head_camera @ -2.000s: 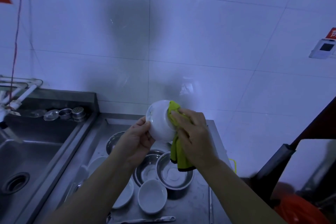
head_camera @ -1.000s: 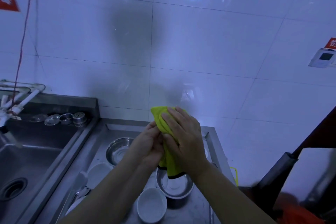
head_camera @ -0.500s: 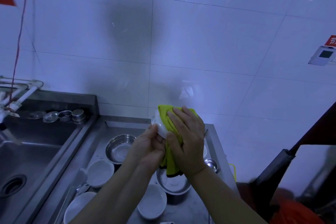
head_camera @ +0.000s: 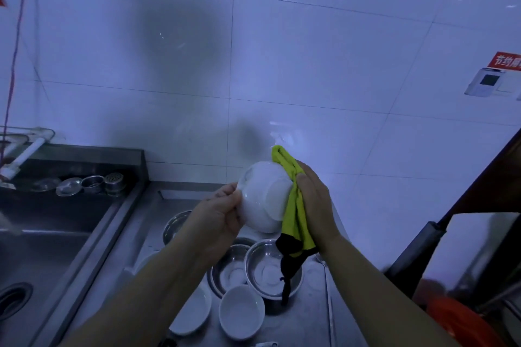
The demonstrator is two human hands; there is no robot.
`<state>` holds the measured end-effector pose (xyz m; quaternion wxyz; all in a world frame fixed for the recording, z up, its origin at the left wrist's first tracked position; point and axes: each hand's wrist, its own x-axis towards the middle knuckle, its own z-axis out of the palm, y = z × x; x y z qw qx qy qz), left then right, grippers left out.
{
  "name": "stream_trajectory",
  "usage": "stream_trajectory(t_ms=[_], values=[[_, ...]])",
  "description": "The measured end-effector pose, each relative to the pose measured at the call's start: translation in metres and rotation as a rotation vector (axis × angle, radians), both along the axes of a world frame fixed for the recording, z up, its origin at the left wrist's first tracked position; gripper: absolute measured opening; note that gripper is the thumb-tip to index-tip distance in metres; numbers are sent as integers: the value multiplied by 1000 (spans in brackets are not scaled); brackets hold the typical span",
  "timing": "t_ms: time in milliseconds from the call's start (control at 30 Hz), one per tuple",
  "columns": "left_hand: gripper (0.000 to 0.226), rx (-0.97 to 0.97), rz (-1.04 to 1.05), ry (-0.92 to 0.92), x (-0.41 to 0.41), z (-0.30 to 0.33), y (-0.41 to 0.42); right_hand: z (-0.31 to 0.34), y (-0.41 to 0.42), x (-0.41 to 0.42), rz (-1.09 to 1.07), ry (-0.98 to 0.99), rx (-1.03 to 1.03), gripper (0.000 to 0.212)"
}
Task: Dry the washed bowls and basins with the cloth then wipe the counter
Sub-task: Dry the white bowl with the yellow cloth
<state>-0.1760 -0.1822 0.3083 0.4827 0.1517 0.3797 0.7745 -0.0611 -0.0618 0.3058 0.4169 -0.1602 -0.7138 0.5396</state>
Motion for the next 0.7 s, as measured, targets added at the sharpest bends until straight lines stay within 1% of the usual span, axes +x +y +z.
stream_trajectory(t_ms=[67, 133, 200, 233, 267, 333, 367, 467, 533, 600, 633, 700], values=[[25, -35, -30, 183, -4, -2, -4, 5, -5, -6, -42, -58, 81, 33], [26, -105, -42, 374, -6, -4, -7, 8, -10, -16, -97, -178, 271, 31], [30, -142, -22, 484, -9, -6, -9, 10, -16, -25, -109, -321, 509, 32], [30, -138, -15, 514, -12, -7, -10, 11, -18, -29, -106, -357, 578, 35], [30, -125, -14, 530, -15, -8, -12, 12, -20, -32, -100, -360, 594, 37], [30, -69, -36, 541, -23, -9, -17, 13, -22, -34, -93, -318, 543, 33], [29, -21, -56, 548, -29, -11, -19, 14, -23, -35, -83, -279, 461, 28], [24, 133, -124, 535, -45, -12, -26, 18, -27, -34, -38, -106, 50, 20], [24, 205, -155, 484, -55, -13, -28, 16, -32, -35, -63, -9, -116, 18], [24, 230, -178, 453, -62, -15, -27, 14, -39, -33, -117, 30, -145, 24], [24, 223, -173, 475, -64, -16, -26, 12, -43, -32, -143, 26, -125, 26], [23, 191, -154, 598, -67, -14, -25, 10, -52, -29, -201, -21, -26, 27]])
